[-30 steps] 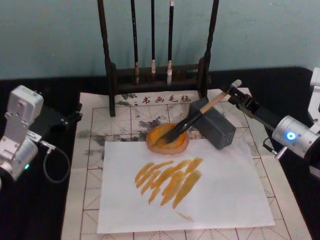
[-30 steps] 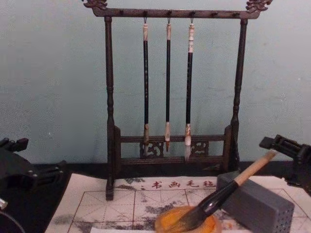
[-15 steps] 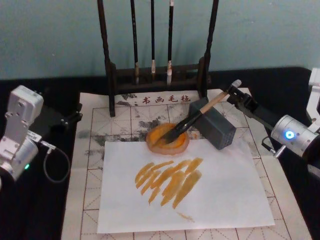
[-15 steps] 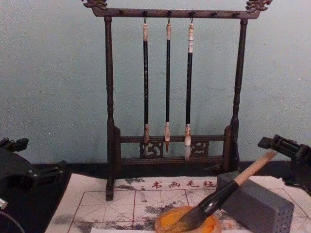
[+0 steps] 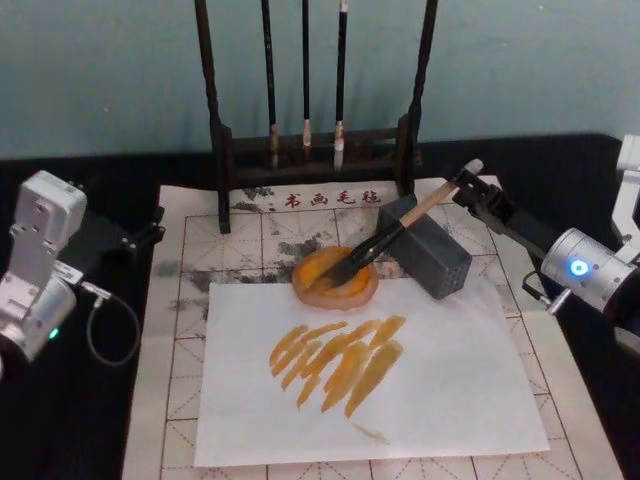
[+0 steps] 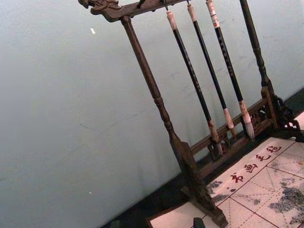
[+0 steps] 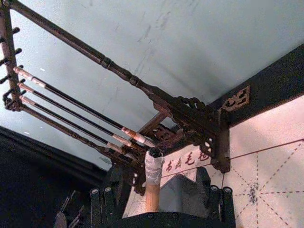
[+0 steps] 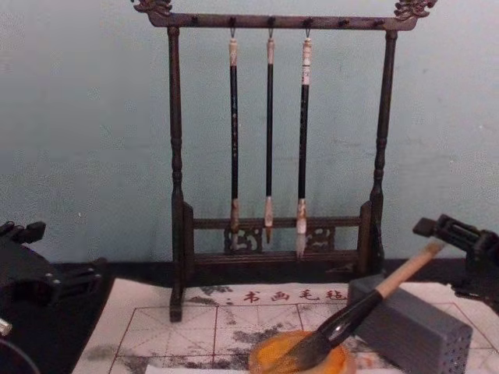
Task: Pick up the brush from the inkstone, write on the paper, then place the brush back to its original position.
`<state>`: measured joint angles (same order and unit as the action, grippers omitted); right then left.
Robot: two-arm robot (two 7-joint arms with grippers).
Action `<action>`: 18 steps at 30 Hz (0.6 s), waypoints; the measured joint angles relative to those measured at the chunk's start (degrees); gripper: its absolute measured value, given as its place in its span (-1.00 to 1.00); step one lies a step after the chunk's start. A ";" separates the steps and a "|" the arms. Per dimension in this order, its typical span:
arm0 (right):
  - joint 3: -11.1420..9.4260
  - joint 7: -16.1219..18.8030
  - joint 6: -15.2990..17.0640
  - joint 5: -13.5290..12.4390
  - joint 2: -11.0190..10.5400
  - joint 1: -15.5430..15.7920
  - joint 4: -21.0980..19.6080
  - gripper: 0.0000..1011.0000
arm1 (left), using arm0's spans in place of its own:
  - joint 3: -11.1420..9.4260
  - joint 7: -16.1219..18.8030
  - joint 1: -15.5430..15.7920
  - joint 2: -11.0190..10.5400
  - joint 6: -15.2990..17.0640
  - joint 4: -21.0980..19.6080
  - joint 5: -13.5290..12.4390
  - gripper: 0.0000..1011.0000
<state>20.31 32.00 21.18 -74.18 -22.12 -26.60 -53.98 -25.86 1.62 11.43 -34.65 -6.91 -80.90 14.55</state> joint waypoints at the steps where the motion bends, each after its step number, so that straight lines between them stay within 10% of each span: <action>1: -0.02 -0.01 0.01 0.03 0.01 0.00 -0.03 0.98 | 0.00 0.00 0.00 0.00 0.00 0.00 0.00 0.98; 18: -0.14 -0.18 0.03 0.20 0.03 0.15 -0.20 0.98 | 0.00 0.00 0.00 0.00 0.00 0.00 0.00 0.98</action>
<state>20.16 31.82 21.20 -73.99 -22.09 -26.45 -54.18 -25.86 1.62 11.43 -34.65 -6.91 -80.90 14.55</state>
